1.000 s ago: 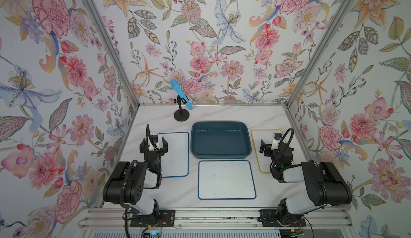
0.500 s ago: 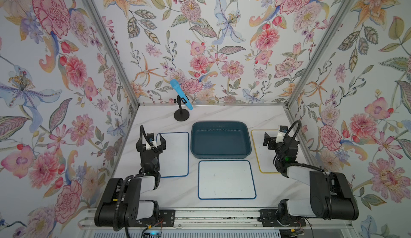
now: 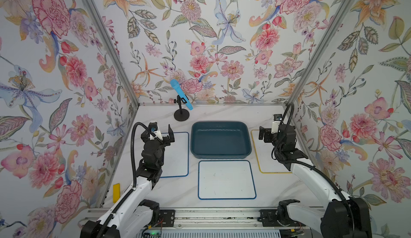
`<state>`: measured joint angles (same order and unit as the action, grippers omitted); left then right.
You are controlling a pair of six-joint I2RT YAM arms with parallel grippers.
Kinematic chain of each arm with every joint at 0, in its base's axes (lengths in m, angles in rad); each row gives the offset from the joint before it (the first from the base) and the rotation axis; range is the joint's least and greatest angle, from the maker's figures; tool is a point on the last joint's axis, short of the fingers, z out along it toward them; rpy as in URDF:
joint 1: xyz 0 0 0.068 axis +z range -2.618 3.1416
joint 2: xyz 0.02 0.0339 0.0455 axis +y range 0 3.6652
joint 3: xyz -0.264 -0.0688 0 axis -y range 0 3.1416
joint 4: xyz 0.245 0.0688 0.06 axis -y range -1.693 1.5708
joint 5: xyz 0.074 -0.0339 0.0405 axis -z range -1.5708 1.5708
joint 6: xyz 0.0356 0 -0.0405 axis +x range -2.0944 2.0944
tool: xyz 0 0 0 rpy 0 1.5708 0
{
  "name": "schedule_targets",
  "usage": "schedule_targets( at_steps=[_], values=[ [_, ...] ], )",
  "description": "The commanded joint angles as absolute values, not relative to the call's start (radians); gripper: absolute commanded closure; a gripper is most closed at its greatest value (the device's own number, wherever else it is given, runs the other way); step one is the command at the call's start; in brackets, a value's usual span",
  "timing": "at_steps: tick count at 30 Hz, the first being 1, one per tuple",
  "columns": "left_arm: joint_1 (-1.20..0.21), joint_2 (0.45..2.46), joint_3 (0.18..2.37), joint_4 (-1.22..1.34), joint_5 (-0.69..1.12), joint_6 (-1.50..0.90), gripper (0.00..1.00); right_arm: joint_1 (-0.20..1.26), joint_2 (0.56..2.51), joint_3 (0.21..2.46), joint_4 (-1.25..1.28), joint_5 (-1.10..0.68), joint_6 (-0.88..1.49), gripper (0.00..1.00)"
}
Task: Put the whiteboard into the storage box
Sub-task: Pick up the whiteboard at the center of the board.
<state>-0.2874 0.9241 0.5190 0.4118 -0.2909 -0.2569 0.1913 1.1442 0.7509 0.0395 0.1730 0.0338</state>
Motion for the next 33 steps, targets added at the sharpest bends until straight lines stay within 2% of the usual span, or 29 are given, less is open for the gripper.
schedule_targets(
  at_steps=[1,7,13,16,21,25,33],
  values=[
    [-0.335,0.948,0.6,0.135,-0.263,-0.408,0.0,0.226,1.139,0.83,-0.272,0.19,0.132,0.0],
    [-0.481,0.993,0.659,-0.115,-0.218,-0.531,0.0,0.307,1.195,0.974,-0.636,0.159,0.22,0.03],
    [-0.597,0.997,0.652,-0.325,-0.141,-0.69,0.06,0.362,1.109,0.912,-0.805,0.032,0.442,0.03],
    [-0.647,1.006,0.612,-0.331,-0.085,-0.761,0.08,0.385,1.093,0.801,-0.796,-0.068,0.549,0.04],
    [-0.733,1.009,0.532,-0.284,-0.014,-0.89,0.09,0.434,1.052,0.719,-0.795,-0.101,0.616,0.05],
    [-0.796,1.038,0.523,-0.345,-0.014,-0.939,0.1,0.446,1.018,0.671,-0.796,-0.151,0.656,0.05],
    [-0.838,1.052,0.457,-0.314,0.037,-1.013,0.1,0.469,1.019,0.573,-0.776,-0.224,0.682,0.01]
  ],
)
